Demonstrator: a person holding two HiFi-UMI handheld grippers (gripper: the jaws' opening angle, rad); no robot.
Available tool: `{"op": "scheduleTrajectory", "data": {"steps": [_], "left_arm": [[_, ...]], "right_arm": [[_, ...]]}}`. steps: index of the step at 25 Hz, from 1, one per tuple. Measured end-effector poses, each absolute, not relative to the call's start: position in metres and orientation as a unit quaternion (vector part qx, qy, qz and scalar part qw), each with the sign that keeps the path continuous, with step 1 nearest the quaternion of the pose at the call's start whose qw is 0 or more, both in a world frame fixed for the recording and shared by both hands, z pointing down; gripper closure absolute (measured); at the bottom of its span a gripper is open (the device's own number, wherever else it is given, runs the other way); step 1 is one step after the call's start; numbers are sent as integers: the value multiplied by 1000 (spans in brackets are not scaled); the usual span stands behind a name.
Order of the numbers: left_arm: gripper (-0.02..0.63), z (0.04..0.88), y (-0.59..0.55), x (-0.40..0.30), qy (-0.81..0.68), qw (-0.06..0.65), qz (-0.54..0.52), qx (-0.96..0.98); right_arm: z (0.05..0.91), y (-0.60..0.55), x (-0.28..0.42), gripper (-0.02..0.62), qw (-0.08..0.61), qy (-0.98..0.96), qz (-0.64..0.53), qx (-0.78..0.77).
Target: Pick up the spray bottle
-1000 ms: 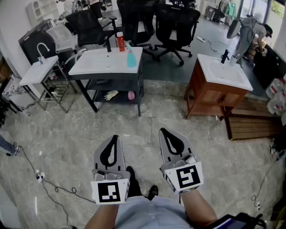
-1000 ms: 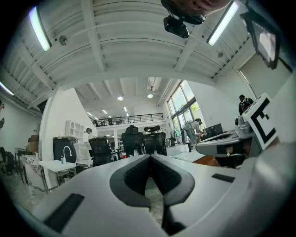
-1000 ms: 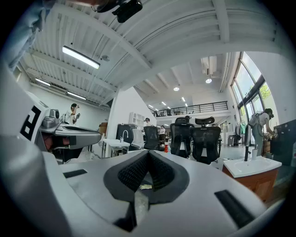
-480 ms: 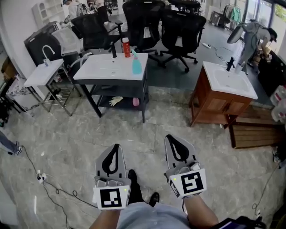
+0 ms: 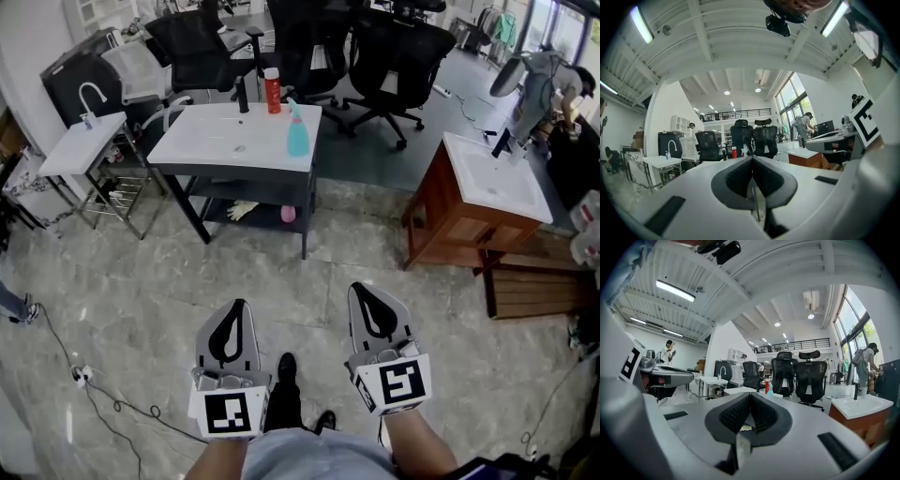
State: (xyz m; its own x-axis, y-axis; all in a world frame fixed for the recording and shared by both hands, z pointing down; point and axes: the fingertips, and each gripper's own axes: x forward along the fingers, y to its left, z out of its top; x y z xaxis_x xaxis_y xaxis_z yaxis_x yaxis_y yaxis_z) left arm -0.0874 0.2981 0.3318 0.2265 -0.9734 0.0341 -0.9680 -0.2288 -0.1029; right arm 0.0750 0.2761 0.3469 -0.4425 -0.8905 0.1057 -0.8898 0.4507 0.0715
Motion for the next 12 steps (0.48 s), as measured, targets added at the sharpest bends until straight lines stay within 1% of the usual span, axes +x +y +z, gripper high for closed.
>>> {"op": "scheduleTrajectory", "data": {"steps": [12], "left_arm": [[588, 307, 142, -152, 598, 59, -42, -798]], "right_arm": [[323, 131, 19, 580, 59, -833, -19, 549]]}}
